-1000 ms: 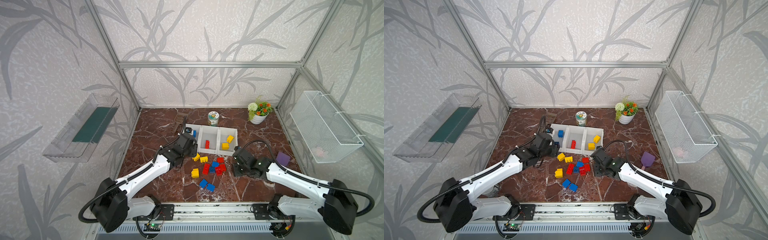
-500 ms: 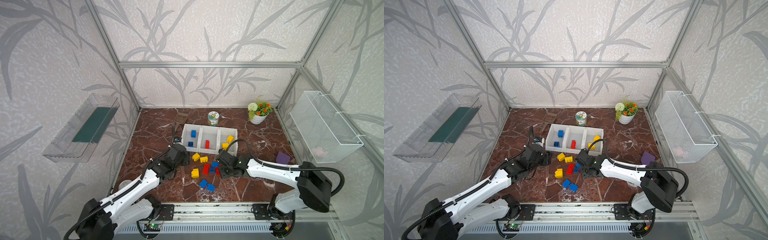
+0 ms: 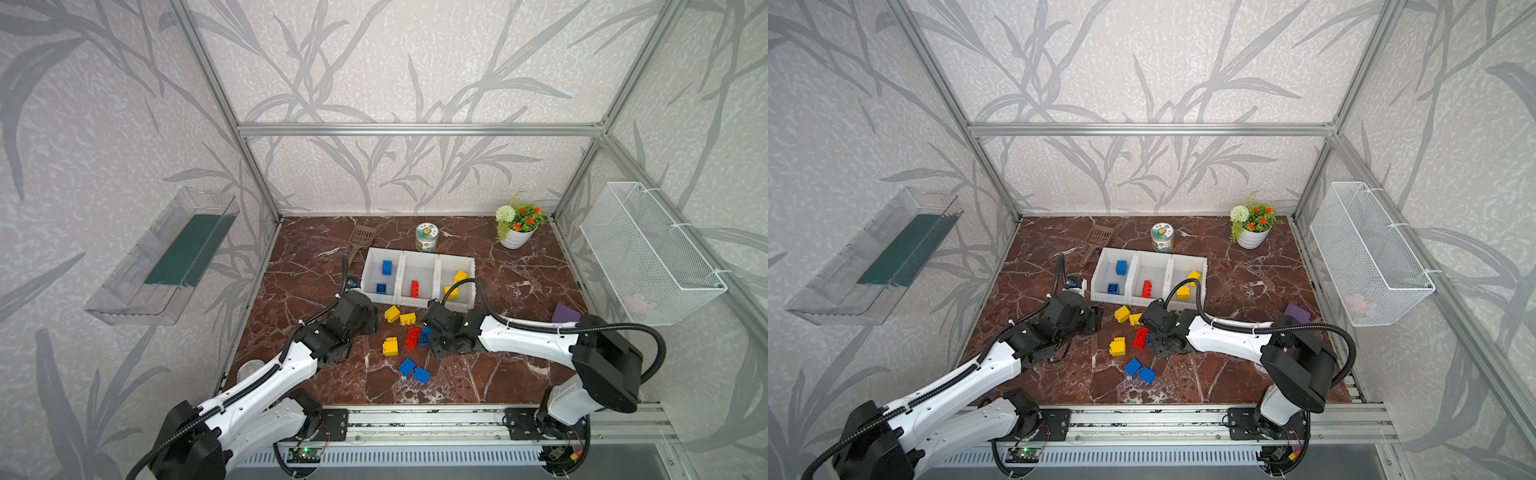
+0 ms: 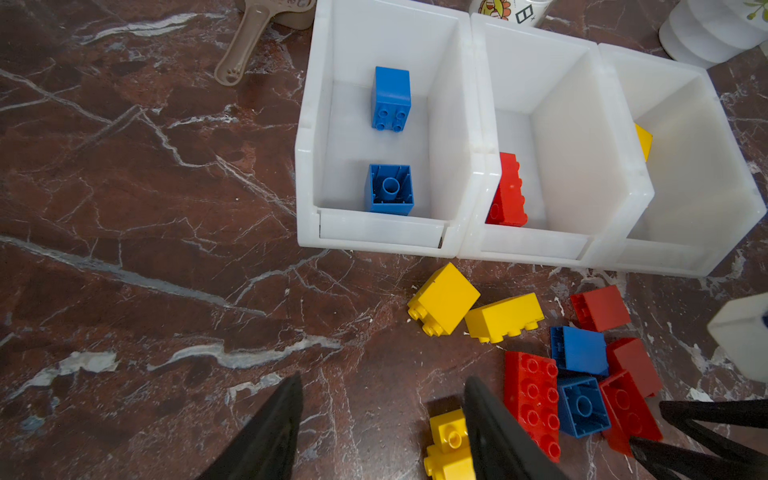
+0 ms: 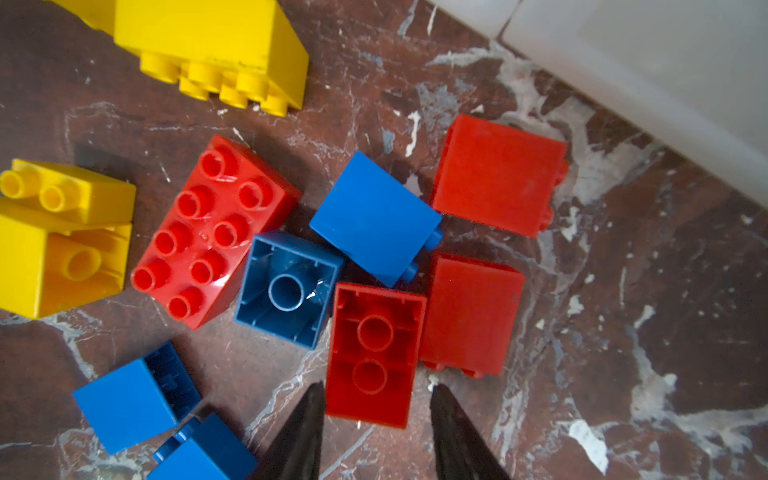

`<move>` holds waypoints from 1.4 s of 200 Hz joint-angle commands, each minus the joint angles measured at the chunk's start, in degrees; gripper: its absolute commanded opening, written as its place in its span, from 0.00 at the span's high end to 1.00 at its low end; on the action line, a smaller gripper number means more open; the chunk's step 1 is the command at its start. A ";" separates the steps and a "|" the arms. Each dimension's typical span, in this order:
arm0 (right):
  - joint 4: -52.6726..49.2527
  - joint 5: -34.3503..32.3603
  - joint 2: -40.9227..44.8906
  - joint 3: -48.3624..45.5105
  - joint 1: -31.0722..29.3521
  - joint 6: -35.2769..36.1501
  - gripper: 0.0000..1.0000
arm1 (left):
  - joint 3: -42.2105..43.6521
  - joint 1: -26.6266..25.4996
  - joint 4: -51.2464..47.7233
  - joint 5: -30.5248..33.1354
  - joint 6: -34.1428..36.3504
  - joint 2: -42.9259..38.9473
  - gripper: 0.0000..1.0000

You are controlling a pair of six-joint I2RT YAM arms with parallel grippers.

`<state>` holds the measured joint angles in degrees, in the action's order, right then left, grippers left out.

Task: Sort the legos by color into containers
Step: 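Lower the right gripper and grasp a red brick from the pile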

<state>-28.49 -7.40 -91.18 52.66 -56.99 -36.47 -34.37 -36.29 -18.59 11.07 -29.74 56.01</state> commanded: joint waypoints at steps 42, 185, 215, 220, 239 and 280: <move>-0.30 -0.06 -2.40 1.67 -0.58 -1.42 0.58 | 0.44 0.35 -0.82 0.99 -0.97 -0.99 0.36; -2.95 -1.97 1.82 1.09 -1.19 -1.63 0.66 | 0.69 0.34 -1.39 0.99 -1.21 -1.72 0.36; -4.57 -3.90 6.60 1.34 -1.19 -1.48 0.67 | 0.79 0.33 -1.44 1.12 -1.28 -1.49 0.36; -4.77 -4.27 7.15 1.74 -1.19 -1.14 0.67 | 0.76 0.29 -1.37 1.18 -1.28 -1.52 0.36; -5.09 -6.45 7.94 4.15 -1.19 1.85 0.67 | 0.80 0.31 -1.45 1.31 -1.13 -1.36 0.36; -3.18 -6.81 2.81 13.42 2.91 10.48 0.67 | 0.44 0.43 -1.71 1.88 -0.87 -1.23 0.35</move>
<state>-32.34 -13.04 -85.12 60.31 -56.80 -32.36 -34.33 -36.23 -18.94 11.14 -30.04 55.42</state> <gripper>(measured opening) 0.344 0.646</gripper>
